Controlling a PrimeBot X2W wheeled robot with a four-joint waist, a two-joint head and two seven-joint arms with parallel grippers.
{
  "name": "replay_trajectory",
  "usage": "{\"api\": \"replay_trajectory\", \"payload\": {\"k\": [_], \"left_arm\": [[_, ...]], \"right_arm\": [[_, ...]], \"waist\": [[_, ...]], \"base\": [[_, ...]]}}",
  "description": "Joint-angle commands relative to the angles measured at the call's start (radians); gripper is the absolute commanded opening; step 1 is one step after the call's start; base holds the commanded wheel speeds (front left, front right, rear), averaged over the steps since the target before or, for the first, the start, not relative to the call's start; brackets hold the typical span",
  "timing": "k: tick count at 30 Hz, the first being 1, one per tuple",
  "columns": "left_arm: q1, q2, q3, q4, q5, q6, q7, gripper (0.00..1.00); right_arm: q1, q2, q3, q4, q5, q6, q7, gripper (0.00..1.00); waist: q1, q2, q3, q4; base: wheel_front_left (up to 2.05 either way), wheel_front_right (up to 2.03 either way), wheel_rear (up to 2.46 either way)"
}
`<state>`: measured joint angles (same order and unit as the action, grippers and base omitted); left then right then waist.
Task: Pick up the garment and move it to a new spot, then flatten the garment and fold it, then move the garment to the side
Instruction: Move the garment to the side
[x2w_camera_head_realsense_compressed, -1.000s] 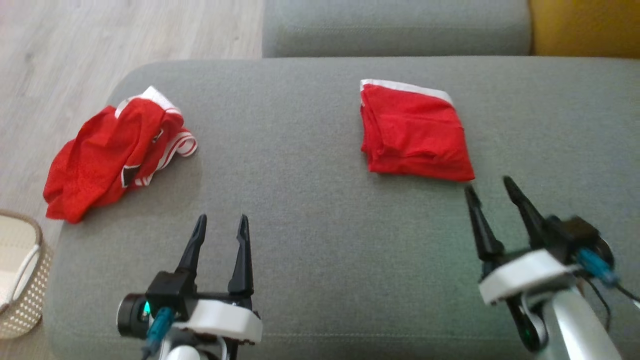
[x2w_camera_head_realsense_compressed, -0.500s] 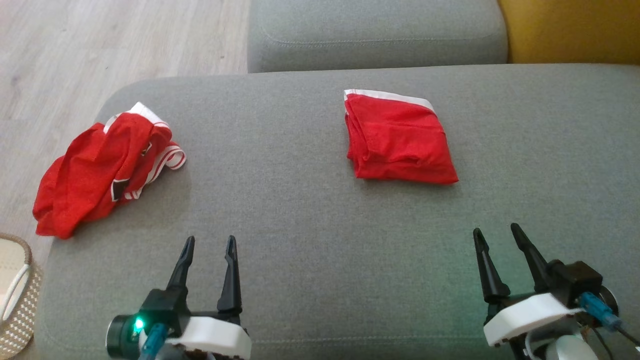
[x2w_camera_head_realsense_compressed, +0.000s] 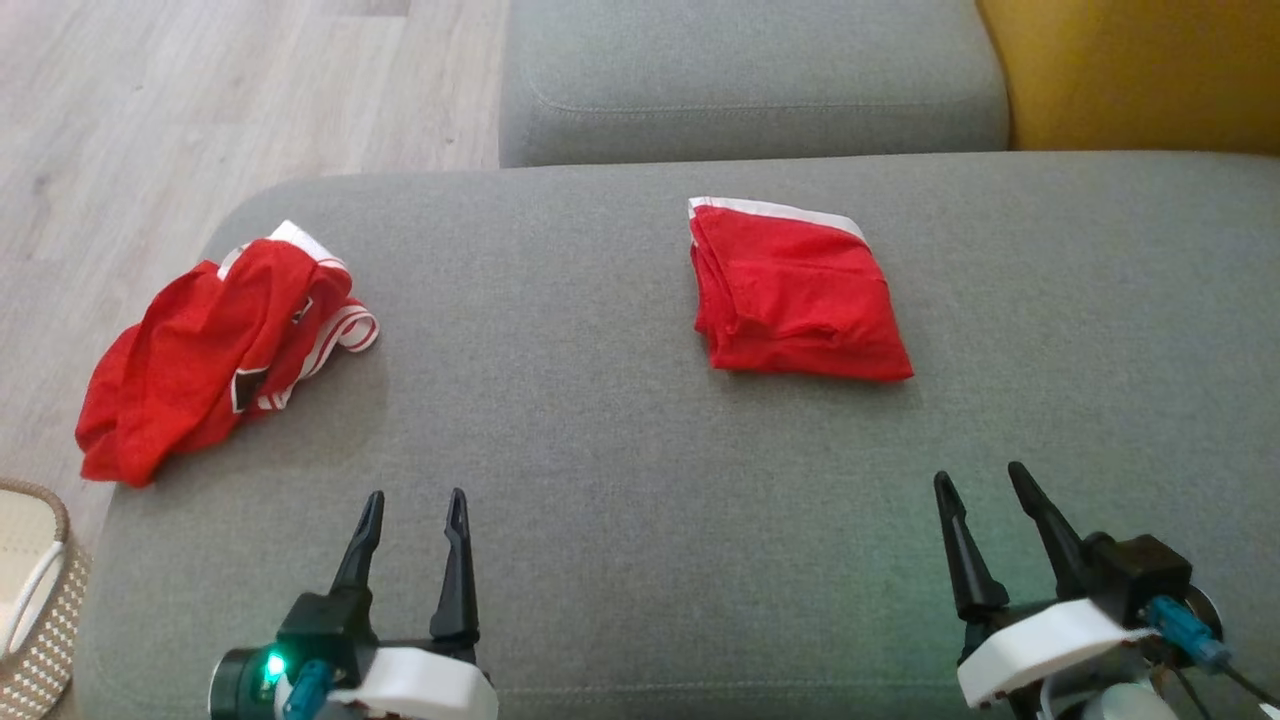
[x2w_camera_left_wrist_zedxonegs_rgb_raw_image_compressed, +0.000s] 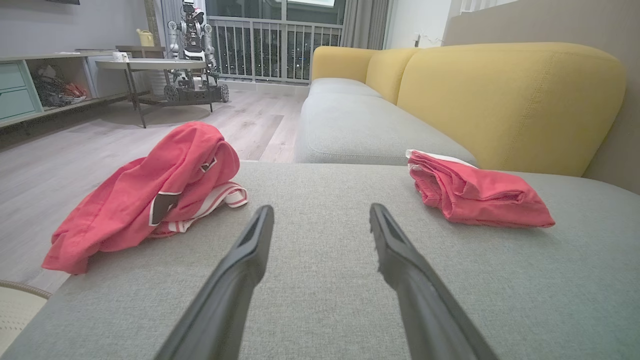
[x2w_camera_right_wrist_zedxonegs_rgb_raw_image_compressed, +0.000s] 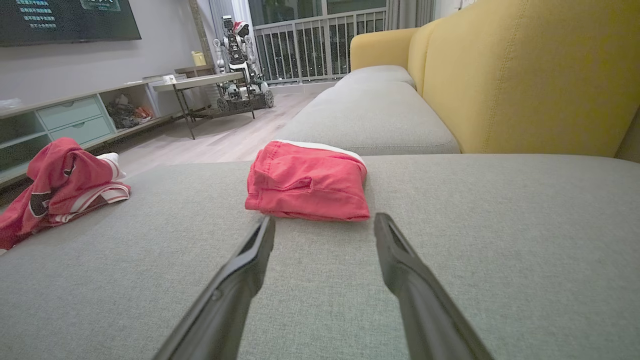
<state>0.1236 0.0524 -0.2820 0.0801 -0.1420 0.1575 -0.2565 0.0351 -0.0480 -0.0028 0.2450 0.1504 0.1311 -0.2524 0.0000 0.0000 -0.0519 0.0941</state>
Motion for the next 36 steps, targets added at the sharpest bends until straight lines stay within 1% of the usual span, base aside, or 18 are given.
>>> {"api": "replay_trajectory", "payload": {"k": [1, 8, 10, 13, 17, 22, 24, 27, 30, 36], "left_arm": [[-0.034, -0.002, 0.033, -0.028, 0.011, -0.001, -0.005, 1.0], [-0.037, -0.002, 0.029, -0.028, 0.016, 0.0, -0.005, 1.0], [-0.038, -0.002, 0.026, -0.03, 0.017, 0.002, -0.005, 1.0], [-0.041, -0.002, 0.016, -0.033, 0.02, 0.004, -0.005, 1.0], [-0.051, -0.002, 0.0, -0.032, 0.022, 0.002, -0.005, 1.0], [-0.093, -0.002, -0.028, -0.034, 0.021, -0.004, -0.005, 1.0], [-0.111, -0.002, -0.039, -0.033, 0.018, -0.005, -0.005, 1.0], [-0.143, -0.002, -0.06, -0.028, 0.011, -0.009, -0.005, 1.0], [-0.174, -0.002, -0.08, -0.028, 0.005, -0.007, -0.005, 1.0], [-0.221, -0.002, -0.116, -0.023, -0.004, -0.002, -0.005, 1.0]], "right_arm": [[-0.025, -0.002, 0.026, -0.03, -0.003, 0.0, -0.009, 1.0], [-0.035, -0.002, 0.03, -0.018, 0.007, 0.0, -0.009, 1.0], [-0.049, -0.002, 0.036, 0.008, 0.019, 0.0, -0.009, 1.0], [-0.125, -0.002, 0.049, 0.103, 0.083, 0.0, 0.008, 1.0], [-0.262, -0.027, 0.057, 0.204, 0.208, 0.0, 0.121, 1.0], [-0.454, -0.119, 0.069, 0.291, 0.374, 0.0, 0.286, 1.0], [-0.523, -0.153, 0.065, 0.328, 0.423, 0.0, 0.341, 1.0], [-0.61, -0.193, 0.06, 0.404, 0.463, 0.0, 0.437, 1.0], [-0.686, -0.216, 0.06, 0.466, 0.484, 0.0, 0.501, 1.0], [-0.797, -0.233, 0.045, 0.561, 0.545, 0.0, 0.558, 1.0]], "waist": [[0.0, 0.0, -0.001, 0.002], [0.0, 0.0, -0.002, 0.014], [0.0, 0.0, 0.002, 0.018], [0.0, 0.0, 0.021, 0.025], [0.0, 0.0, 0.057, 0.032], [0.0, 0.0, 0.133, 0.059], [0.0, 0.0, 0.162, 0.072], [0.0, 0.0, 0.203, 0.096], [0.0, 0.0, 0.238, 0.116], [0.0, 0.0, 0.295, 0.149]], "base": [[0.0, 0.0, 0.0], [0.0, 0.0, 0.0], [0.0, 0.0, 0.0], [0.0, 0.0, 0.0], [0.0, 0.0, 0.0], [0.0, 0.0, 0.0], [0.0, 0.0, 0.0], [0.0, 0.0, 0.0], [0.0, 0.0, 0.0], [0.0, 0.0, 0.0]]}}
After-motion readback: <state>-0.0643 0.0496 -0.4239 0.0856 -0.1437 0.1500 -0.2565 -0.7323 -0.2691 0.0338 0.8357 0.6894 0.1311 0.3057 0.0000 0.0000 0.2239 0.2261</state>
